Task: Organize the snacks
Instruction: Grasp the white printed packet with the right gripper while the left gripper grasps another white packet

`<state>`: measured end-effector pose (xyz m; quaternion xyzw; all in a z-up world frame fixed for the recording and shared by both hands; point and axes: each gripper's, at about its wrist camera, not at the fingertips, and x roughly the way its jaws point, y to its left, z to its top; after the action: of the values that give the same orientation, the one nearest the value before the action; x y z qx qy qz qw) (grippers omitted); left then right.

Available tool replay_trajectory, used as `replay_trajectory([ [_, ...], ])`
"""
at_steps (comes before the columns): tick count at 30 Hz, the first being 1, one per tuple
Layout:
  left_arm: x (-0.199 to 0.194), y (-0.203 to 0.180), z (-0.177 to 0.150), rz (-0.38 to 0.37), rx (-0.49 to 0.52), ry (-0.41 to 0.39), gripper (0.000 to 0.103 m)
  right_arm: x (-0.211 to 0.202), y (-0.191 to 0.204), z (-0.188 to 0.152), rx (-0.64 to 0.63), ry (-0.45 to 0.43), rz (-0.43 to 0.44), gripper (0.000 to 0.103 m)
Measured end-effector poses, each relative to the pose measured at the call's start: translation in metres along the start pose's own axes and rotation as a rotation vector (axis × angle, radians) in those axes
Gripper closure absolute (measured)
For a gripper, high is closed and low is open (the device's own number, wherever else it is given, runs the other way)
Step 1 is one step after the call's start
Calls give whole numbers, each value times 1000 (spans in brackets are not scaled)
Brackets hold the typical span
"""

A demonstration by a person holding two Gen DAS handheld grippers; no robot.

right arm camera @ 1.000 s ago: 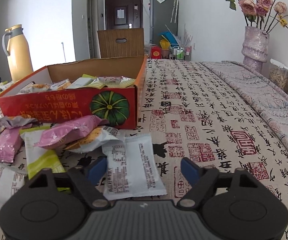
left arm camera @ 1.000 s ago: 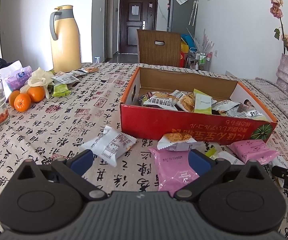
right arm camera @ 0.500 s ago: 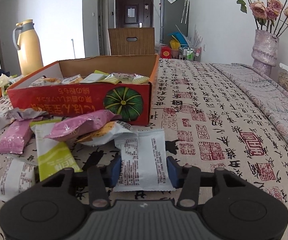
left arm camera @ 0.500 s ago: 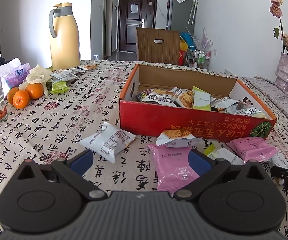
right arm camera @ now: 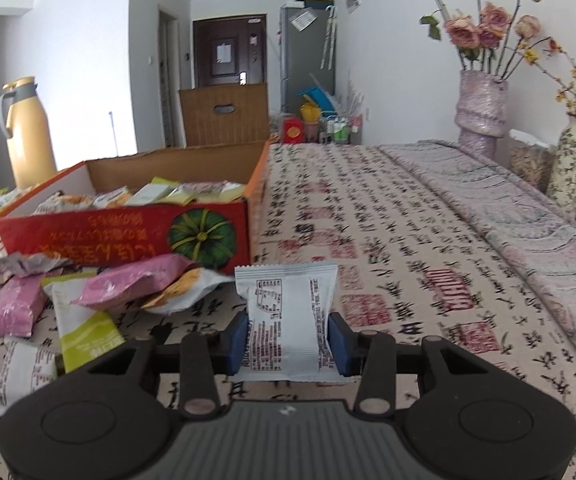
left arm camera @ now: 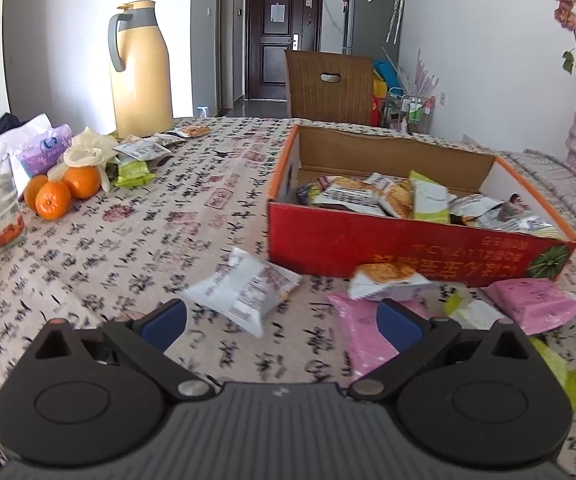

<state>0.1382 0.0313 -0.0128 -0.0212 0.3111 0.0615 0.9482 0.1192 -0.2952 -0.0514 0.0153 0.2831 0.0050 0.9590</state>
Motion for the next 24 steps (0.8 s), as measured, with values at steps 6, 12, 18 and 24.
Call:
replay_trajectory([
  [6, 21, 13, 8, 38, 38, 25, 0, -2, -6, 2, 24, -14, -29, 62],
  [12, 48, 18, 16, 63, 91, 67, 0, -3, -5, 4, 35, -23, -44, 62],
  [18, 67, 19, 15, 51, 89, 106, 10, -4, -4, 5, 35, -28, -53, 62],
  [24, 74, 21, 14, 8, 80, 139, 34, -4, 0, 6, 31, -30, -51, 62],
])
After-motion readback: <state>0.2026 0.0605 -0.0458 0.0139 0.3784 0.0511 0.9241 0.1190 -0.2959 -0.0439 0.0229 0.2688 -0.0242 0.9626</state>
